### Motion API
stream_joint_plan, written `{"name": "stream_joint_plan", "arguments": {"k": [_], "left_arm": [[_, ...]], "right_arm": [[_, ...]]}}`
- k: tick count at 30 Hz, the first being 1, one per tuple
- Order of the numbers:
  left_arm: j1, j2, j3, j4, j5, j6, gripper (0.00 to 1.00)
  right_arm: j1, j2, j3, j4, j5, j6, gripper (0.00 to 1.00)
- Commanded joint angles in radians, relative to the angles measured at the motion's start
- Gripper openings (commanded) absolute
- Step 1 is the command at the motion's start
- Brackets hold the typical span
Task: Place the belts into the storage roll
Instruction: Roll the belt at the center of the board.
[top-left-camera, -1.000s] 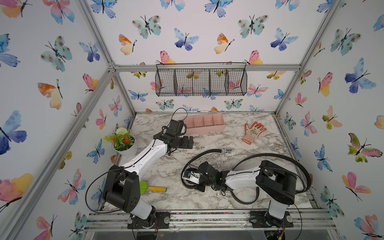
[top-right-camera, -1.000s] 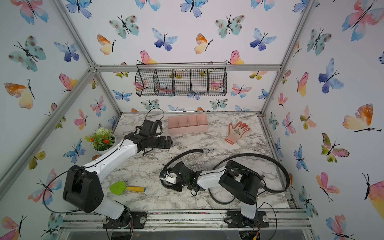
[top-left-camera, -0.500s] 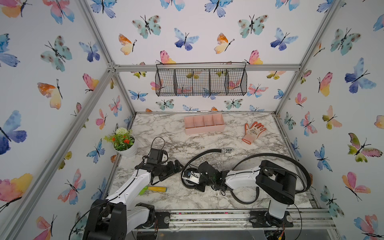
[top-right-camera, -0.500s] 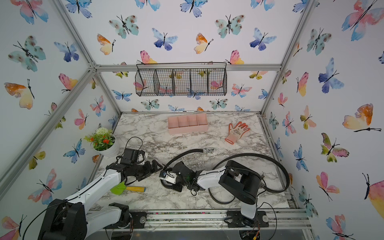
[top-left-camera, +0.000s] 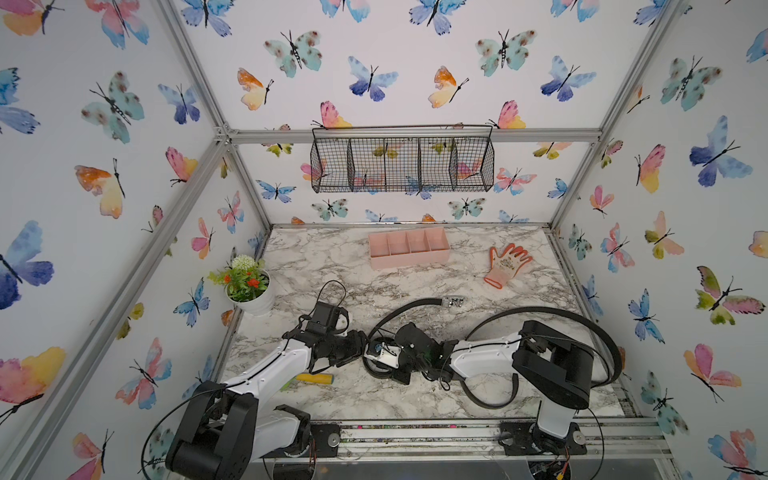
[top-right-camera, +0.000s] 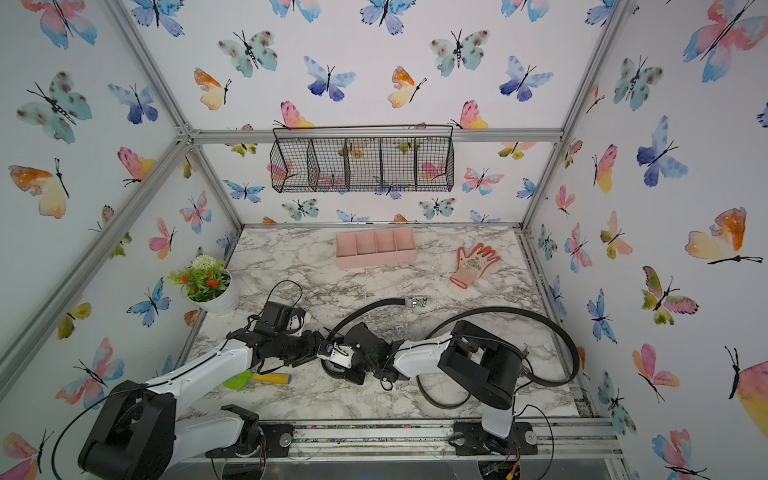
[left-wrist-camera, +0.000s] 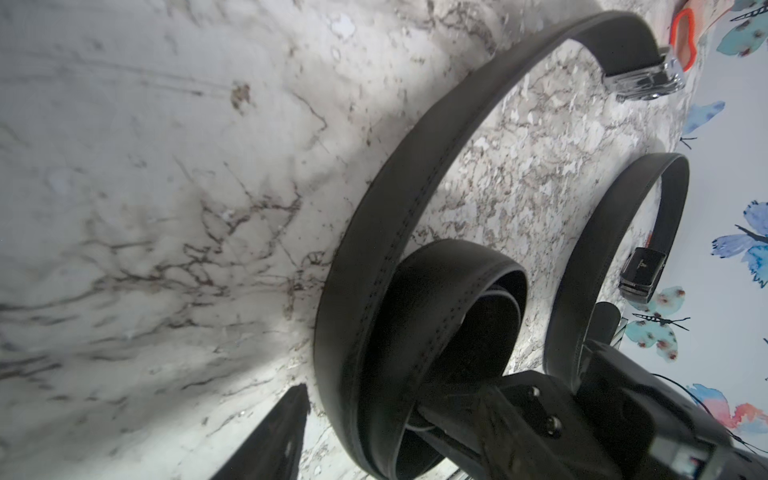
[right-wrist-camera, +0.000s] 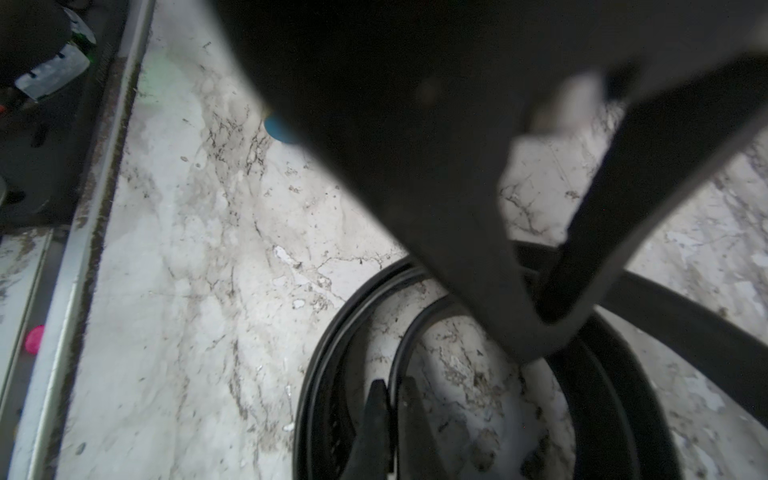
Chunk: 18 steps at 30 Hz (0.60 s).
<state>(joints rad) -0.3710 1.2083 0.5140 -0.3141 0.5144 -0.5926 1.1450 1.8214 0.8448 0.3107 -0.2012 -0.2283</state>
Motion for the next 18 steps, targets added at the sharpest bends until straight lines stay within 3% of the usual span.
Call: {"name": "stream_joint_plan", "arguments": {"k": [1,7,11,18], "left_arm": [[-0.020,0.024,0.009,0.018,-0.007,0.002,0.65],[-0.025,0.094,0.009,0.069,0.004,0.020,0.63],[-0.025,0.160,0.032,0.075,-0.003,0.045,0.47],[-0.028,0.214,0.076,0.065,-0.021,0.077,0.46]], "right_arm": [[0.010,0.011,0.012,-0.060,-0.023,0.009,0.03],[0.010,0.012,0.010,-0.062,-0.033,-0.002,0.03],[0.010,0.006,-0.004,-0.055,-0.040,-0.014,0.03],[0.010,0.012,0.003,-0.083,-0.072,-0.038,0.03]]}}
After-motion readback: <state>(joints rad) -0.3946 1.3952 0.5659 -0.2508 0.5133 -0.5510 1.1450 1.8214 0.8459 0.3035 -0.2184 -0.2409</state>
